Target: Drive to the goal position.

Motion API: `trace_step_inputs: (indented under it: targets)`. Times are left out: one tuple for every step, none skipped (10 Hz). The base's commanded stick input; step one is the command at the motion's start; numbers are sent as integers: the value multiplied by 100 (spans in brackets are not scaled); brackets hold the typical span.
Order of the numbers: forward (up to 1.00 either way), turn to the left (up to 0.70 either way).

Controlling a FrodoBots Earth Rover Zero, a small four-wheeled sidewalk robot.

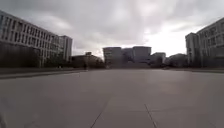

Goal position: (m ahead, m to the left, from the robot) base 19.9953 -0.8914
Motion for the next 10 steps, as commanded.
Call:
trace_step_inputs:
  targets:
    - [100, 1]
    - [100, -5]
    - [100, -39]
    - [100, -40]
    - [100, 2]
    - [100, 0]
    - [100, -3]
    - [100, -40]
    - [100, -31]
    - [100, -1]
